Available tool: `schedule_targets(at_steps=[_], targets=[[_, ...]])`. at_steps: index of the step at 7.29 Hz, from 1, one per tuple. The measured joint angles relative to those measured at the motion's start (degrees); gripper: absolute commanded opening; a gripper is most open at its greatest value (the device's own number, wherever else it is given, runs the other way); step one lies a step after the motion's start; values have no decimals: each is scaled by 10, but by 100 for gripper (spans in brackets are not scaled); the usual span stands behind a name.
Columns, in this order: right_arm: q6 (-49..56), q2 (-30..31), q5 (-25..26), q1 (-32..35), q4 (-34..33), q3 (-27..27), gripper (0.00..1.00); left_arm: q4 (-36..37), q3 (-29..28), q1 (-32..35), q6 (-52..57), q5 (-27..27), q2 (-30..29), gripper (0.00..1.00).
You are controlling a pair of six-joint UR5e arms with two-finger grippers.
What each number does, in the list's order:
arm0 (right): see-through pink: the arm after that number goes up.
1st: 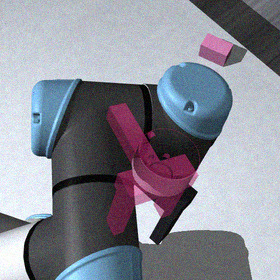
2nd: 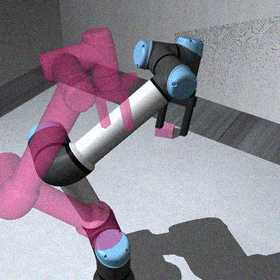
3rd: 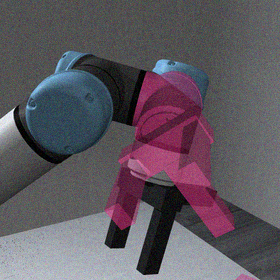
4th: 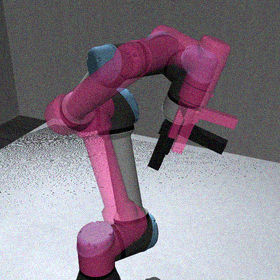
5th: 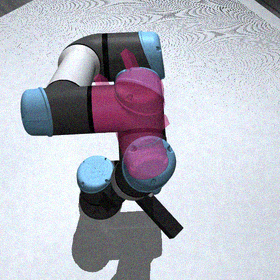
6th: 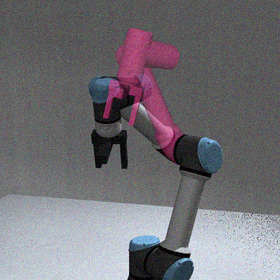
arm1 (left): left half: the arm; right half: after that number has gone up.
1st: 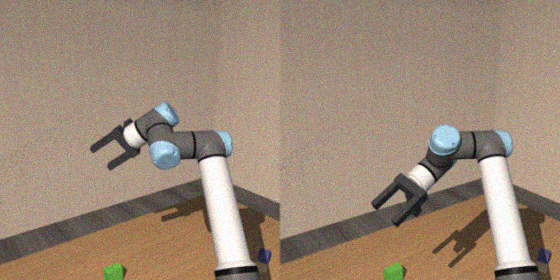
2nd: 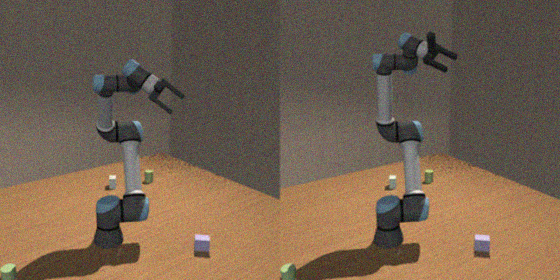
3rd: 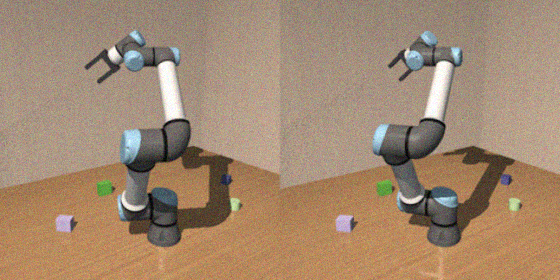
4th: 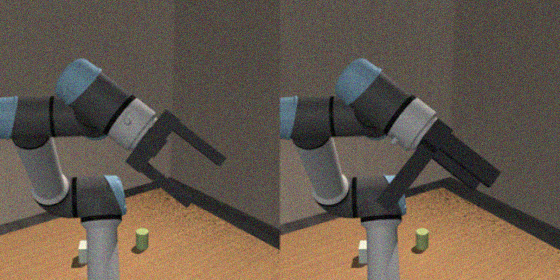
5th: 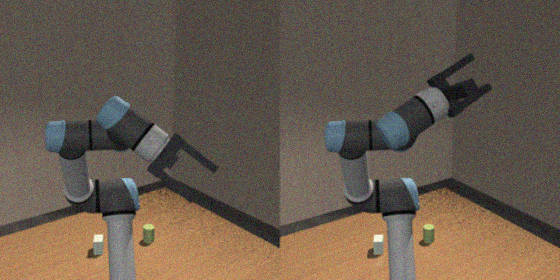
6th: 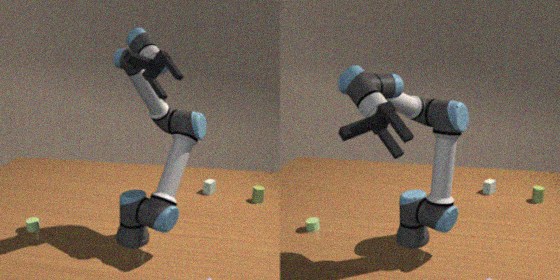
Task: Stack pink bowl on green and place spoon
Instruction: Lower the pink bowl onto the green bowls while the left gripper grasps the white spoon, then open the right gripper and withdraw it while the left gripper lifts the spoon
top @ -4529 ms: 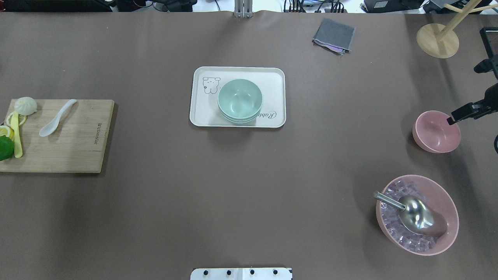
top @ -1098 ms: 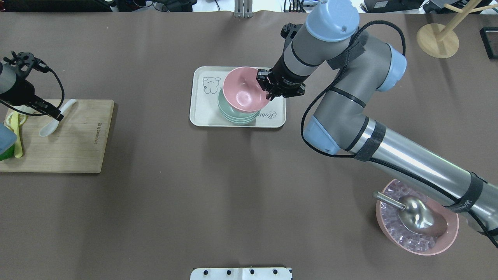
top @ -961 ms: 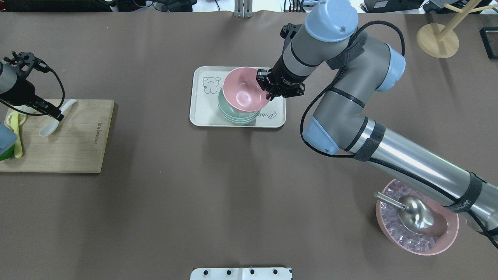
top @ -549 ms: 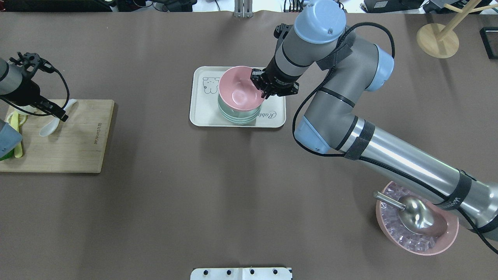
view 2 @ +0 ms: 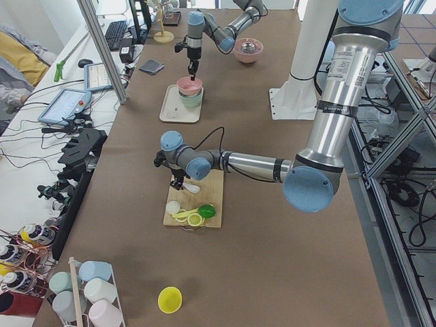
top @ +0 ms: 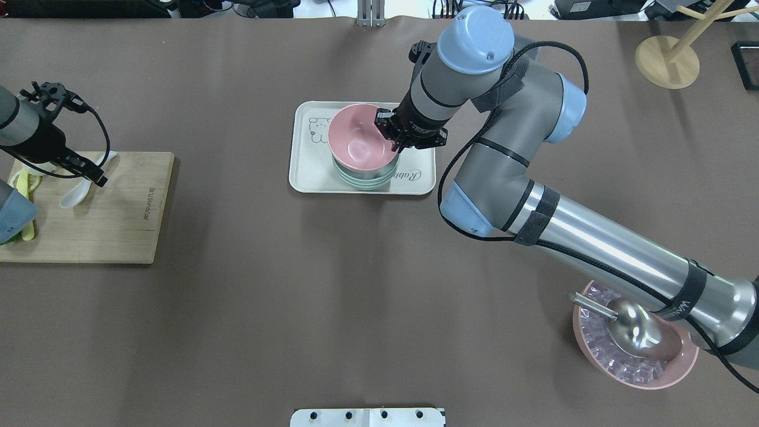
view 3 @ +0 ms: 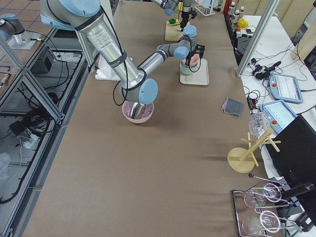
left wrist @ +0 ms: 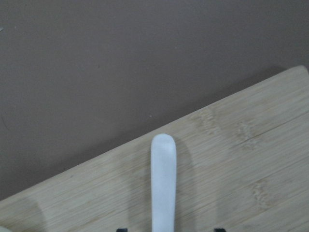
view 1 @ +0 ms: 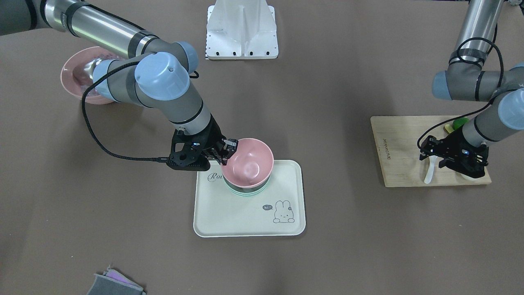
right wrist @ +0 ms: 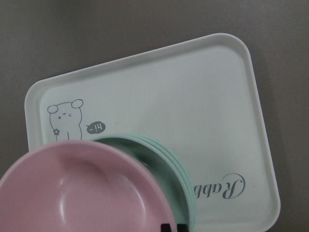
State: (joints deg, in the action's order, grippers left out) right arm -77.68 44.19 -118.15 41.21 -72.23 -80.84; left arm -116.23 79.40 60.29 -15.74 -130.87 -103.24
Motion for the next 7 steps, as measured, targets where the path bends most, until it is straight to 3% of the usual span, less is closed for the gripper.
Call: schedule_targets(at_steps=[1, 2, 5, 7], targets=[[1, -2, 0, -2, 1, 3, 99, 0, -1, -1, -1, 0, -1, 35], [1, -1, 0, -2, 10, 4, 100, 0, -1, -2, -2, 0, -2, 0], [5, 13, -16, 13, 32, -11, 100, 2, 0, -3, -29, -1, -8, 0], [30, 69, -76, 56, 32, -66, 100, 7, 6, -3, -86, -14, -34, 0]])
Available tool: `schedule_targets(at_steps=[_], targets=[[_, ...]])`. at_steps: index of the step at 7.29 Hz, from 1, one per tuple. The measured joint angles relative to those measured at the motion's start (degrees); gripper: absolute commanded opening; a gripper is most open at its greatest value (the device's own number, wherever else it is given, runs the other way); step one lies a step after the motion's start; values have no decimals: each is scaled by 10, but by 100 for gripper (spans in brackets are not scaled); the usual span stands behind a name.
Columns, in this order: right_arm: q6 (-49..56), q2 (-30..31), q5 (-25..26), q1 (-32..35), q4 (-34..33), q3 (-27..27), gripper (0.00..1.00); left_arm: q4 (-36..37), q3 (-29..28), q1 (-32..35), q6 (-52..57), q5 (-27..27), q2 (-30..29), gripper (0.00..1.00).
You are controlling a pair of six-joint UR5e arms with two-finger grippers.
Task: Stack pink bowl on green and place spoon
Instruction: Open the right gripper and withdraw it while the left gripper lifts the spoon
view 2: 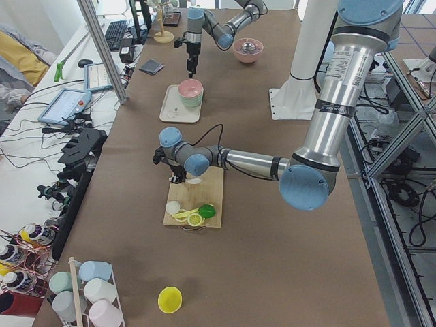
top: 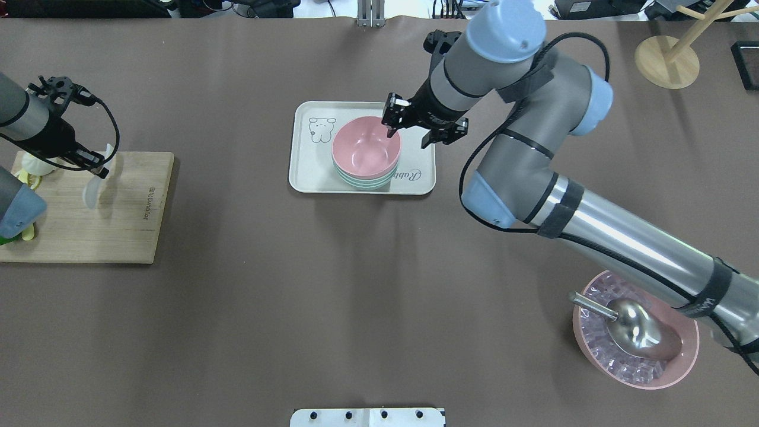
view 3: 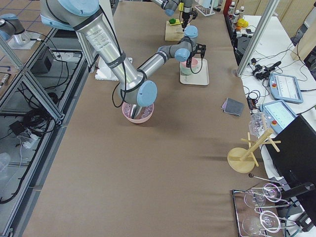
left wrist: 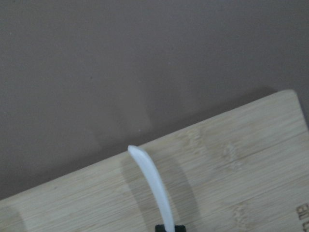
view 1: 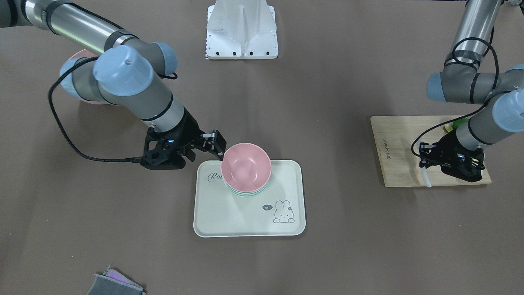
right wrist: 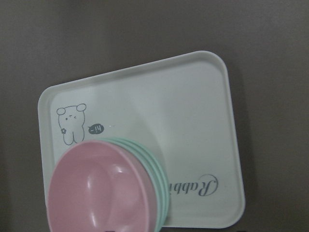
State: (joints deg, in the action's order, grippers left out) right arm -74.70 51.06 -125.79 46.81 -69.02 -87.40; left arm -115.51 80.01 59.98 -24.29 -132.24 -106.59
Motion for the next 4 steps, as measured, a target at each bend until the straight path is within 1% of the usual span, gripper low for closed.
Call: schedule_targets(at_steps=[1, 2, 3, 4], targets=[[26, 33, -44, 34, -1, -24, 100, 0, 3, 0, -45, -20, -21, 0], [60, 69, -94, 77, -3, -44, 100, -1, 8, -11, -113, -35, -52, 0], [99, 110, -131, 118, -3, -60, 100, -1, 12, -39, -187, -39, -92, 0], [156, 156, -151, 149, -3, -72, 100, 1, 9, -74, -262, -31, -141, 0]])
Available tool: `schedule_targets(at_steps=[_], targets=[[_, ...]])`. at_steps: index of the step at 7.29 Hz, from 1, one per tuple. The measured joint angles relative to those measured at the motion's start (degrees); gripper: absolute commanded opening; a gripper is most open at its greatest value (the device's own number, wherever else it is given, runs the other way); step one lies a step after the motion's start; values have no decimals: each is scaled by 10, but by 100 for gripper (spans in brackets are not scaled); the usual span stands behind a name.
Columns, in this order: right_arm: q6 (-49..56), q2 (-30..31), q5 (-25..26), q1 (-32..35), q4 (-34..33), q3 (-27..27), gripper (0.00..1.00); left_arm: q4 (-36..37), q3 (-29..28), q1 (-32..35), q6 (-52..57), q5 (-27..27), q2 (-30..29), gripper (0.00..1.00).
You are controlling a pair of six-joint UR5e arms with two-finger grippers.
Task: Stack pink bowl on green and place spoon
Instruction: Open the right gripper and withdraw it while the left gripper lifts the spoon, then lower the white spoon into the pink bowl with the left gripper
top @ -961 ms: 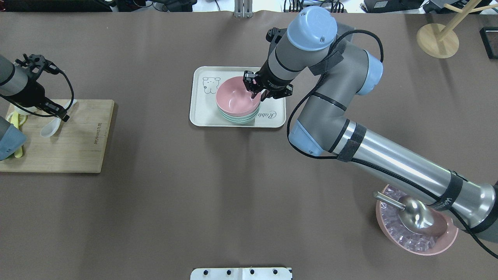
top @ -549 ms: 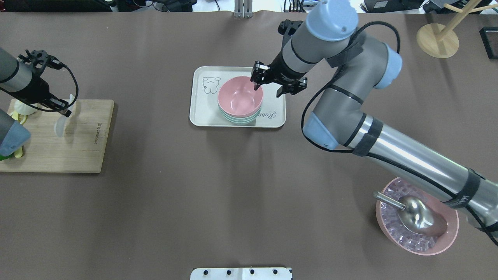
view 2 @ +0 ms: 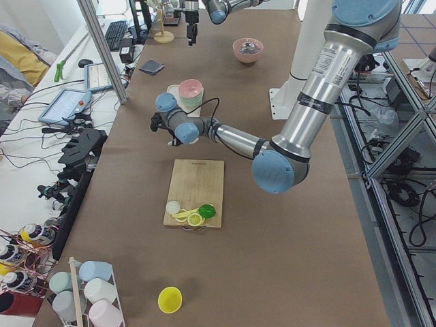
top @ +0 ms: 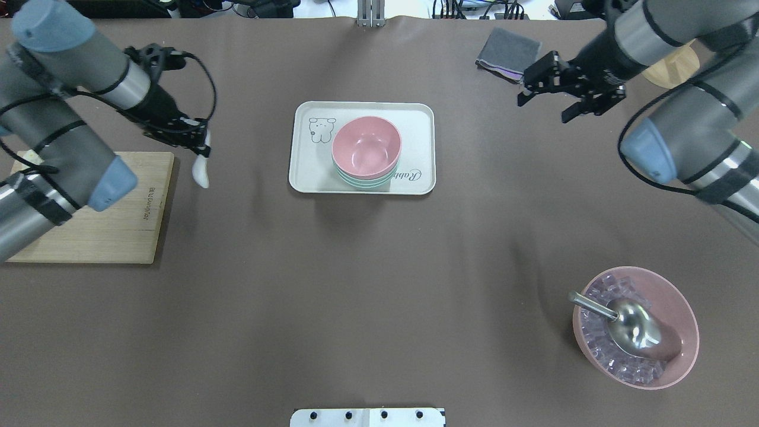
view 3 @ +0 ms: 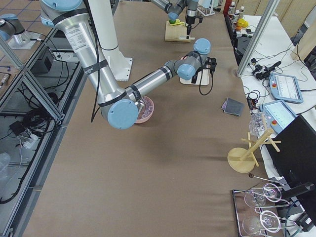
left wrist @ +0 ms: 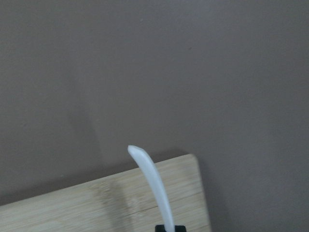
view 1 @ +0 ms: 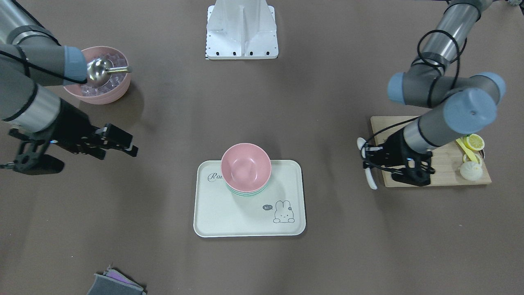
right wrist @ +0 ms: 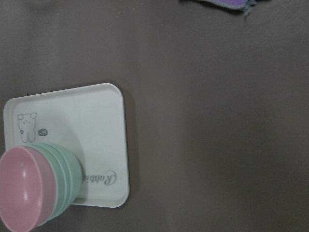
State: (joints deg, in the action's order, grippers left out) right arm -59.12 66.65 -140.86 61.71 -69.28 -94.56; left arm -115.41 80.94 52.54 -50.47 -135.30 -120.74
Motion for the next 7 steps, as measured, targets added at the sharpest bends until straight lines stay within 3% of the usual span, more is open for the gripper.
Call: schedule_targets(at_steps=[3, 5, 7], targets=[[240, 129, -10, 74, -3, 8, 100, 2, -43, -64, -151, 66, -142, 0], [329, 159, -4, 99, -3, 29, 100, 3, -57, -69, -174, 82, -186, 0], [345, 162, -2, 103, -2, 34, 100, 0, -70, -75, -182, 110, -207, 98]])
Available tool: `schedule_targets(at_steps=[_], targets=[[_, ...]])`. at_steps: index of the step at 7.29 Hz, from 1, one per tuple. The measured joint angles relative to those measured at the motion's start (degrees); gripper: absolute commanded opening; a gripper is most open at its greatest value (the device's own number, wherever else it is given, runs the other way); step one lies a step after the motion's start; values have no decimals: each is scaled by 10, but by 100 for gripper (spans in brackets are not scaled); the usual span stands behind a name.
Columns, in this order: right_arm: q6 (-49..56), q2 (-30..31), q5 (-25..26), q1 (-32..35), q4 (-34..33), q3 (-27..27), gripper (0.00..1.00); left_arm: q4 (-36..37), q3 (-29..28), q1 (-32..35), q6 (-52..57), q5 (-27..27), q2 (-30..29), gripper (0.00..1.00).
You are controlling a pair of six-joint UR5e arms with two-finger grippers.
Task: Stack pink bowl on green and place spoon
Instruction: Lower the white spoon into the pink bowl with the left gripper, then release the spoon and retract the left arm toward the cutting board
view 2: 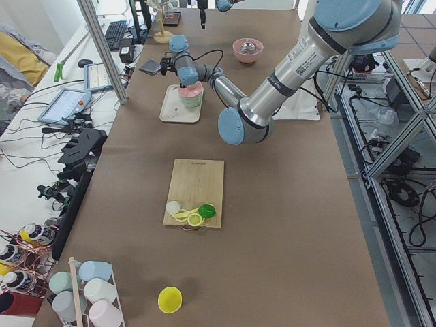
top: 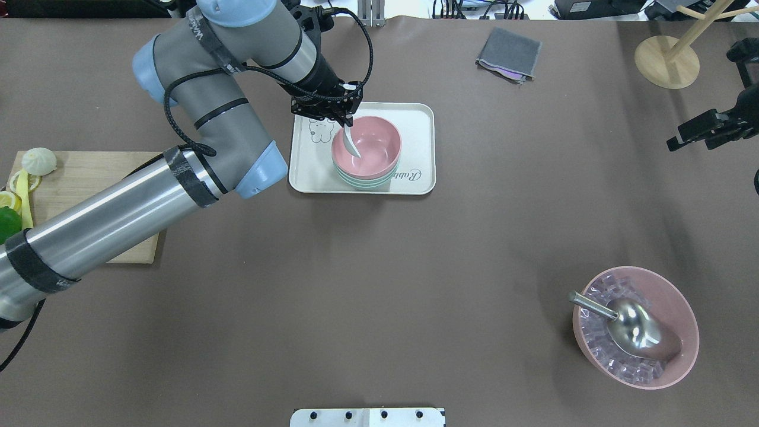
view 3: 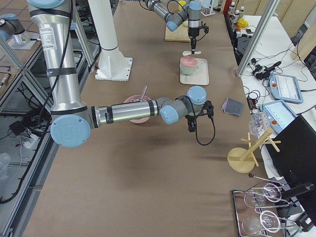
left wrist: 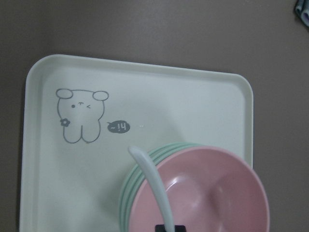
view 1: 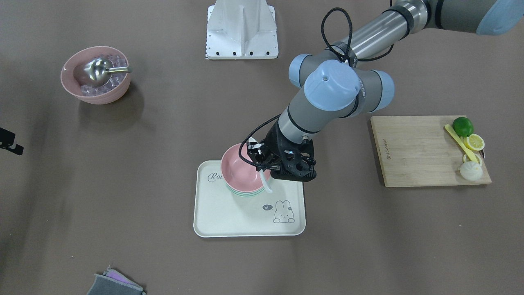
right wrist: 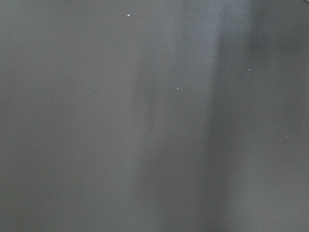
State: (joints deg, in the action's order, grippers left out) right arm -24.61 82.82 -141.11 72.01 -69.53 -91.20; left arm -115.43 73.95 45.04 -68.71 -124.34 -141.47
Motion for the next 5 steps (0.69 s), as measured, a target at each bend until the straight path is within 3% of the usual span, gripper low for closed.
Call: schedule_targets(at_steps=[3, 5], targets=[[2, 0, 0, 1, 1, 1, 100, -2, -9, -4, 1, 27, 0, 98], [4, 2, 13, 7, -1, 1, 100, 7, 34, 2, 16, 32, 66, 98]])
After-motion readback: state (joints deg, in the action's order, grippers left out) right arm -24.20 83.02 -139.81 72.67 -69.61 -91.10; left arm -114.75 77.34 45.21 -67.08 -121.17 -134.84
